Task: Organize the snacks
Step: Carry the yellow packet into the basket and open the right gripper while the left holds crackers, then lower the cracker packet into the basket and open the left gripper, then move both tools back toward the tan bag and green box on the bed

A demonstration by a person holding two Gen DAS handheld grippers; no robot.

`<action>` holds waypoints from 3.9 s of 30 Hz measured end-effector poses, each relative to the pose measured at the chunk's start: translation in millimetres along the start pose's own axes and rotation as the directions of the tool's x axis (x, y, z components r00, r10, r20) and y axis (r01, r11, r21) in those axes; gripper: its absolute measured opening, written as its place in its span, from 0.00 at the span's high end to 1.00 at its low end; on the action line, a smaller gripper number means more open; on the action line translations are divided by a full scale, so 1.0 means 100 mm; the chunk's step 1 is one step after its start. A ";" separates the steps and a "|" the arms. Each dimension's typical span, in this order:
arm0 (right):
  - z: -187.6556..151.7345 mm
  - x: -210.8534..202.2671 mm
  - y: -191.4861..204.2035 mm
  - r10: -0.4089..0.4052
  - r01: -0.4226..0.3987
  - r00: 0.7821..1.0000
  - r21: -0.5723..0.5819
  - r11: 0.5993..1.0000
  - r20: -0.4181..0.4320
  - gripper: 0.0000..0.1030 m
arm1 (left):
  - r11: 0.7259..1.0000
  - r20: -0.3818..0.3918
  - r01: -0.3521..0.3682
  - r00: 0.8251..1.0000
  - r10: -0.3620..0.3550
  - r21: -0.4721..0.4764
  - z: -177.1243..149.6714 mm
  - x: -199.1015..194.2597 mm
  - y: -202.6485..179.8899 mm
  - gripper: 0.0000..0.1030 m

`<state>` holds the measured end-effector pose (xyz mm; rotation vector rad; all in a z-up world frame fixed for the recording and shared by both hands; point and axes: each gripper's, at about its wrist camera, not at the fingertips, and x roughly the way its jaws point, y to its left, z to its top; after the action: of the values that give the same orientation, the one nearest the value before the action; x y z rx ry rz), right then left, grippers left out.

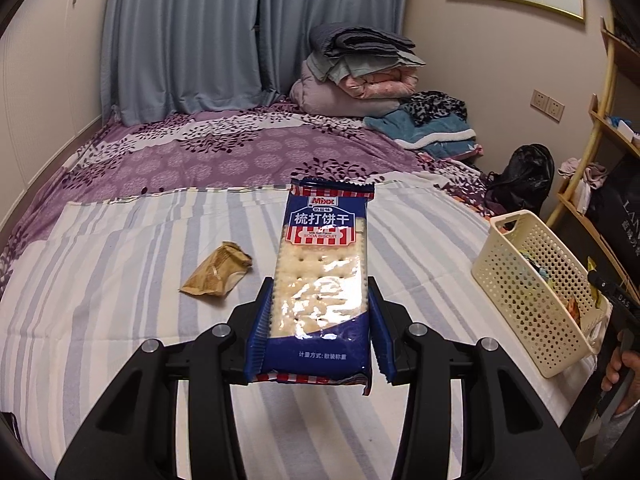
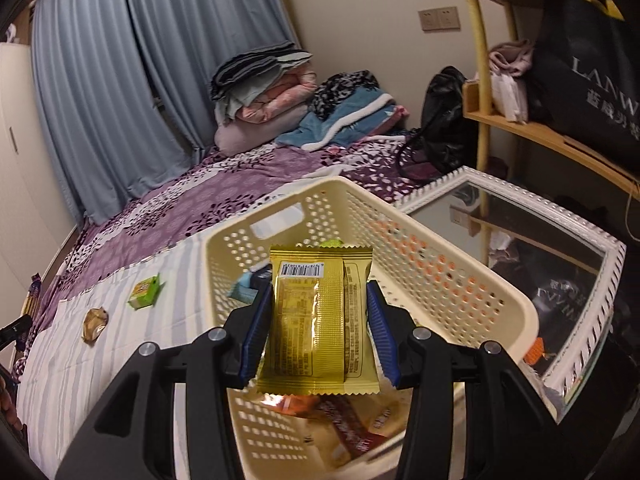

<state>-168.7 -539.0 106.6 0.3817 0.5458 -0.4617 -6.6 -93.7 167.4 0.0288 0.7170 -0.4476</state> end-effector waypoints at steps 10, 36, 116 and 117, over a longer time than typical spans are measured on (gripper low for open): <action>-0.04 0.01 -0.30 -0.023 0.022 1.000 0.068 0.997 0.007 0.42 | 0.997 -0.014 0.050 0.999 -0.049 0.059 0.08 0.09 -0.43 0.56; -0.09 -0.08 -0.42 -0.064 0.061 0.996 0.040 0.997 0.055 0.32 | 0.894 -0.156 0.339 0.939 -0.305 0.291 0.19 0.56 -2.24 0.56; -0.12 0.15 0.17 -0.120 0.091 0.984 -0.203 0.975 -0.135 0.19 | 0.962 -0.130 0.255 0.962 -0.242 0.099 0.18 0.64 -1.30 0.15; -0.11 0.15 0.14 -0.124 0.096 0.983 -0.199 0.975 -0.136 0.19 | 0.963 -0.129 0.254 0.962 -0.241 0.095 0.18 0.64 -1.28 0.15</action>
<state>-154.4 -526.8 91.9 0.2017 0.7521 -0.4854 -4.8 -237.2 156.1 0.0706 0.8140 -0.7304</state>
